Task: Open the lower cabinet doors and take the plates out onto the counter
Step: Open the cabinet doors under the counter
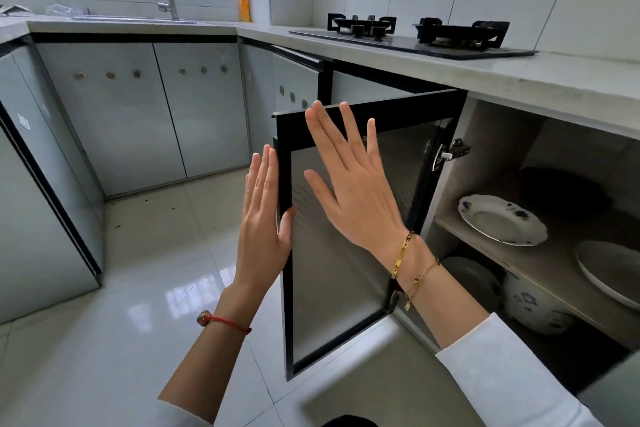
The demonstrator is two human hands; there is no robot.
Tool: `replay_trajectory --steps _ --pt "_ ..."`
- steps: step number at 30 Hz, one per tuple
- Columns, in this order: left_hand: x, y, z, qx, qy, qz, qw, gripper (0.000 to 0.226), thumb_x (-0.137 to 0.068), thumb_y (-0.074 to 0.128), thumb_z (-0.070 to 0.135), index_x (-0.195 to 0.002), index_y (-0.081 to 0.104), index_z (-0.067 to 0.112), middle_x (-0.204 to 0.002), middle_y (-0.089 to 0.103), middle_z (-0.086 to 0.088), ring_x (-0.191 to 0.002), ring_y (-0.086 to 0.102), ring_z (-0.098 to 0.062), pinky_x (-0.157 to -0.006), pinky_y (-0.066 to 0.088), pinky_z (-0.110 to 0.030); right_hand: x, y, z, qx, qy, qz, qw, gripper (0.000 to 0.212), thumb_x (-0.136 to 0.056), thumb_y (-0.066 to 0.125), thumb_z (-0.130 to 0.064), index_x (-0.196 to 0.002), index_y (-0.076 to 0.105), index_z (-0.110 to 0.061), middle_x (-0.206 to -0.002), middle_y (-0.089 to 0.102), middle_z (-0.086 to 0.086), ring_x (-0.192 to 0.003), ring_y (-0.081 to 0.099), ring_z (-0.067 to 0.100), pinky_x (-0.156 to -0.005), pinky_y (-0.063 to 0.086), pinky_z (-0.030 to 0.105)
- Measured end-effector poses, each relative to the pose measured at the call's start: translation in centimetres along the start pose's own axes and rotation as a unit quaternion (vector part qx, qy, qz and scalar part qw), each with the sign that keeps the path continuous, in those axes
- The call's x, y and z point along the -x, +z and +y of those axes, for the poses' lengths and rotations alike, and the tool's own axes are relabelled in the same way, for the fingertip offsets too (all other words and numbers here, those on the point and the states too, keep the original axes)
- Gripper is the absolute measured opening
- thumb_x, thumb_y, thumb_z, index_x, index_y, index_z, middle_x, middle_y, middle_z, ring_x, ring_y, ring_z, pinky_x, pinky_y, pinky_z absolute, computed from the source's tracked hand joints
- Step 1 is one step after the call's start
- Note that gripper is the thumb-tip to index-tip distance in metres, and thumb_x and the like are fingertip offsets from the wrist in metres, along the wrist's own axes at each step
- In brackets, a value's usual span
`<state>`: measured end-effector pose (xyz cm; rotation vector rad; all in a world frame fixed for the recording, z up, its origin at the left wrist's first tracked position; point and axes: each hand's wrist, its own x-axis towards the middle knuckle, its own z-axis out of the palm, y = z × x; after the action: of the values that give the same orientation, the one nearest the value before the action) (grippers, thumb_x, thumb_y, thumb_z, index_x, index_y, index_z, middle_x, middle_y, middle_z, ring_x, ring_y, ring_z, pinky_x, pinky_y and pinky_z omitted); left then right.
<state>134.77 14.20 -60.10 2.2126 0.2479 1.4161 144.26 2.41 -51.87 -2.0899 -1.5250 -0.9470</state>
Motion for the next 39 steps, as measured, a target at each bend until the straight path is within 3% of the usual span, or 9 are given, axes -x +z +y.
replay_trajectory --steps 3,9,14,19,23,28,39 --pt "0.2 0.6 1.8 0.005 0.037 0.020 0.999 0.077 -0.093 0.060 0.000 -0.156 0.018 0.005 -0.167 0.013 -0.004 -0.156 0.006 -0.025 -0.126 0.014 -0.042 1.6 -1.1 1.5 0.010 0.021 -0.001 1.000 0.062 -0.103 0.030 -0.042 -0.155 0.009 -0.015 -0.165 0.007 0.001 -0.153 -0.004 0.022 -0.123 0.003 0.053" --pt "0.2 2.8 5.3 0.047 0.100 0.004 0.994 0.070 -0.096 0.061 0.009 -0.155 0.023 0.006 -0.165 0.019 -0.001 -0.154 0.015 -0.026 -0.121 0.023 -0.057 4.4 -3.6 3.8 0.032 0.065 -0.010 0.997 0.062 -0.103 0.030 -0.042 -0.155 0.011 -0.015 -0.165 0.008 0.001 -0.153 -0.005 0.021 -0.124 0.003 0.052" --pt "-0.3 5.6 7.6 0.108 0.098 -0.024 0.989 0.061 -0.096 0.062 0.010 -0.151 0.035 0.006 -0.158 0.036 -0.005 -0.149 0.031 -0.019 -0.121 0.030 -0.039 7.3 -6.2 5.7 0.045 0.109 0.024 0.993 0.059 -0.103 0.037 -0.038 -0.153 0.022 -0.011 -0.161 0.023 0.004 -0.153 0.007 0.021 -0.124 0.008 0.051" --pt "-1.2 10.2 11.3 0.173 0.102 -0.073 0.977 0.059 -0.095 0.063 0.015 -0.149 0.039 0.007 -0.155 0.041 -0.003 -0.146 0.035 -0.014 -0.121 0.030 -0.030 10.9 -9.4 8.6 0.107 0.157 0.037 0.981 0.060 -0.103 0.038 -0.037 -0.153 0.020 -0.011 -0.162 0.020 0.002 -0.153 0.005 0.019 -0.124 0.008 0.051" --pt "-1.6 14.5 15.2 0.228 0.122 -0.134 0.957 0.063 -0.095 0.063 0.015 -0.151 0.035 0.009 -0.156 0.039 -0.003 -0.148 0.031 -0.011 -0.120 0.027 -0.024 14.0 -12.5 11.2 0.165 0.199 0.035 0.965 0.059 -0.103 0.035 -0.038 -0.154 0.017 -0.013 -0.163 0.015 0.002 -0.153 0.003 0.020 -0.125 0.004 0.049" --pt "-0.7 19.9 20.6 0.303 0.134 -0.213 0.919 0.064 -0.096 0.063 0.018 -0.153 0.033 0.015 -0.157 0.036 0.002 -0.148 0.030 -0.010 -0.119 0.034 -0.037 17.8 -16.6 13.9 0.232 0.259 0.053 0.936 0.059 -0.103 0.036 -0.035 -0.154 0.017 -0.013 -0.164 0.013 0.001 -0.153 0.001 0.021 -0.125 0.001 0.049" --pt "1.7 27.5 29.5 0.381 0.137 -0.306 0.862 0.065 -0.097 0.059 0.028 -0.154 0.028 0.022 -0.157 0.035 0.007 -0.146 0.032 -0.005 -0.114 0.041 -0.036 23.2 -22.5 17.9 0.337 0.339 0.063 0.876 0.058 -0.103 0.034 -0.032 -0.154 0.016 -0.010 -0.164 0.010 0.005 -0.153 0.000 0.026 -0.124 0.000 0.051"
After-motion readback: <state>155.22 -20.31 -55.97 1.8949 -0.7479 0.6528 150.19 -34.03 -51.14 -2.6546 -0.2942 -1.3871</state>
